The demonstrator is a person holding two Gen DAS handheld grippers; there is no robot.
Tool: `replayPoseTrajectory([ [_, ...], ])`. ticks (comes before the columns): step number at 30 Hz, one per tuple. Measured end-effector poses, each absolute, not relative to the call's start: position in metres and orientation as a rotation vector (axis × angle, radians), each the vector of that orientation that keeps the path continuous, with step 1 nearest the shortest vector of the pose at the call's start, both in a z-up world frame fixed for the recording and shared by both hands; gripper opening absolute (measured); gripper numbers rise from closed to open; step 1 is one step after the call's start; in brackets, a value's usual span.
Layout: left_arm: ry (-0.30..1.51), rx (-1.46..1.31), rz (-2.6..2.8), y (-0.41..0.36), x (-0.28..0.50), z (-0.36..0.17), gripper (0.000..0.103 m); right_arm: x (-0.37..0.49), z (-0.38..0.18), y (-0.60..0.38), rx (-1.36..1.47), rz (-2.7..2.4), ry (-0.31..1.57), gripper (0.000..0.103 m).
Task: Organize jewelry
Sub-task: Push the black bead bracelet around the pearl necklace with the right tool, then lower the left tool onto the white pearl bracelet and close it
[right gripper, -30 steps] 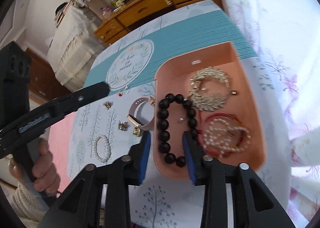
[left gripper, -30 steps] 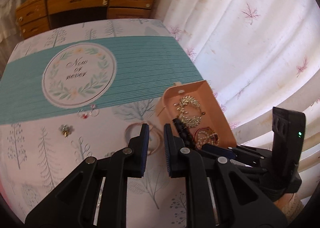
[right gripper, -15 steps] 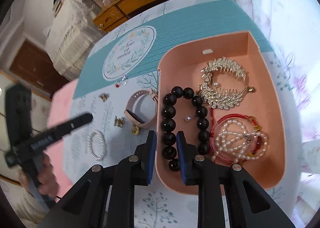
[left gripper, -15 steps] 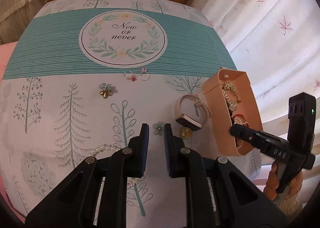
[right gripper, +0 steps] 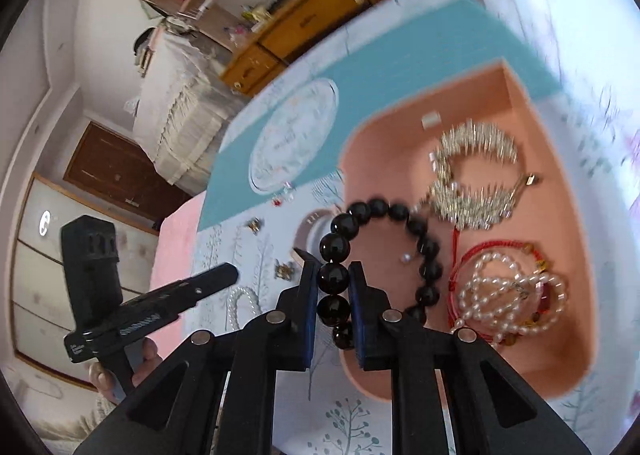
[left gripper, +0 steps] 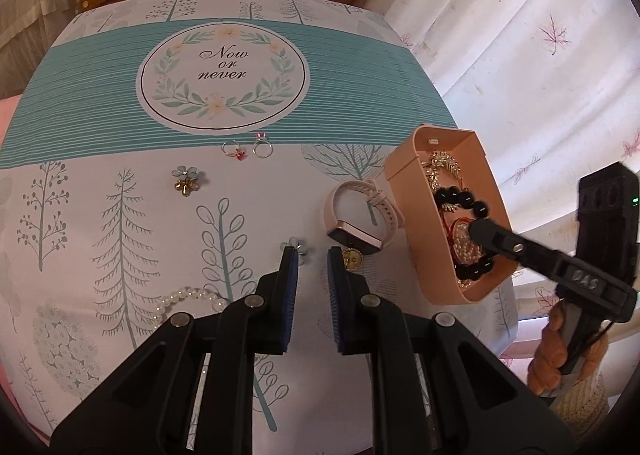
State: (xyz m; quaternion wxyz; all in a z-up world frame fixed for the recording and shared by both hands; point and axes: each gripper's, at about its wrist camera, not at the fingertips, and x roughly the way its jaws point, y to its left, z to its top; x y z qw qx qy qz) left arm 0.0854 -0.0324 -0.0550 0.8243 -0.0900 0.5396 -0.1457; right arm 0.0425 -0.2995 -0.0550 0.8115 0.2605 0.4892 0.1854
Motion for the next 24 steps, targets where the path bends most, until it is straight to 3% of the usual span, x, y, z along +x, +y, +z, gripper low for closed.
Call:
replayPoseTrajectory([
  [9,1.137,-0.188,-0.292,-0.027,0.082,-0.054,0.012,0.027,0.0,-0.312,0.301,0.181,0.96,0.014],
  [14,1.144,-0.188,-0.264,-0.018,0.082,-0.059,0.012,0.03,-0.011,-0.309,0.144,0.094,1.018,0.014],
  [21,1.159,-0.205,-0.218,0.005,0.086,-0.063,0.014,0.03,-0.041,-0.3,0.227,0.167,1.104,0.016],
  [24,1.167,-0.219,-0.205,0.016,0.087,-0.064,0.034,0.028,-0.037,-0.293,0.217,0.179,1.088,0.02],
])
